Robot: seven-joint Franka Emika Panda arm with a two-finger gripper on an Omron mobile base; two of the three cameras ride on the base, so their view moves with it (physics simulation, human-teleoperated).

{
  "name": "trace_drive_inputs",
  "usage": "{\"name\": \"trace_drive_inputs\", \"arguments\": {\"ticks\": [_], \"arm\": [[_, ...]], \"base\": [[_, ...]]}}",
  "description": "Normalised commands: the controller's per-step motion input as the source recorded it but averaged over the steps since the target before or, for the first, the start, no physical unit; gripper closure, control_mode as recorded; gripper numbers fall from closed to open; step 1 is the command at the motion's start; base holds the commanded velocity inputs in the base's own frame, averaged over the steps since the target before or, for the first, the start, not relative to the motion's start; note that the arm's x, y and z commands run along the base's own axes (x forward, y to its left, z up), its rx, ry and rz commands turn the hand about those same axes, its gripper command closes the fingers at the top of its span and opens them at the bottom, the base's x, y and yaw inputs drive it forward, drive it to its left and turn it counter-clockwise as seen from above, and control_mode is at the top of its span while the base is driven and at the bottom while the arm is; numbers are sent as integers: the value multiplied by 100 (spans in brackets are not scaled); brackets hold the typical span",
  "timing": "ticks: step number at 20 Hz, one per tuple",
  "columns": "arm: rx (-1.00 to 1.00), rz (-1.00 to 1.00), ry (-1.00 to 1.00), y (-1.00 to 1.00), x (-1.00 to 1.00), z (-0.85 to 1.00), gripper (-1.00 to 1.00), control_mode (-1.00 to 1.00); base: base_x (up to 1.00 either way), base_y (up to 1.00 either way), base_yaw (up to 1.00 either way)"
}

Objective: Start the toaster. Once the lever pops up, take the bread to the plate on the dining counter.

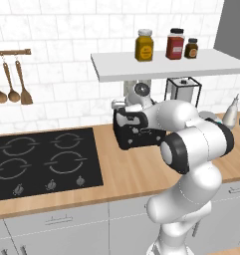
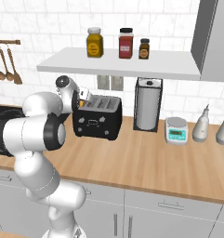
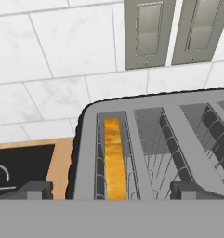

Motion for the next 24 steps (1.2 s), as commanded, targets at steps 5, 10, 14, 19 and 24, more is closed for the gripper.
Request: {"name": "trace_drive_inputs", "arguments": {"ticks": [5,10,14,19,24], "arm": [[0,0,0,0,0,0,-100,-100],[0,0,0,0,0,0,-100,-100],[0,0,0,0,0,0,-100,-100],[0,0,0,0,0,0,-100,-100],[0,0,0,0,0,0,-100,-100]], "base": [[0,0,0],[0,0,0],[0,0,0],[0,0,0],[0,0,0]]}}
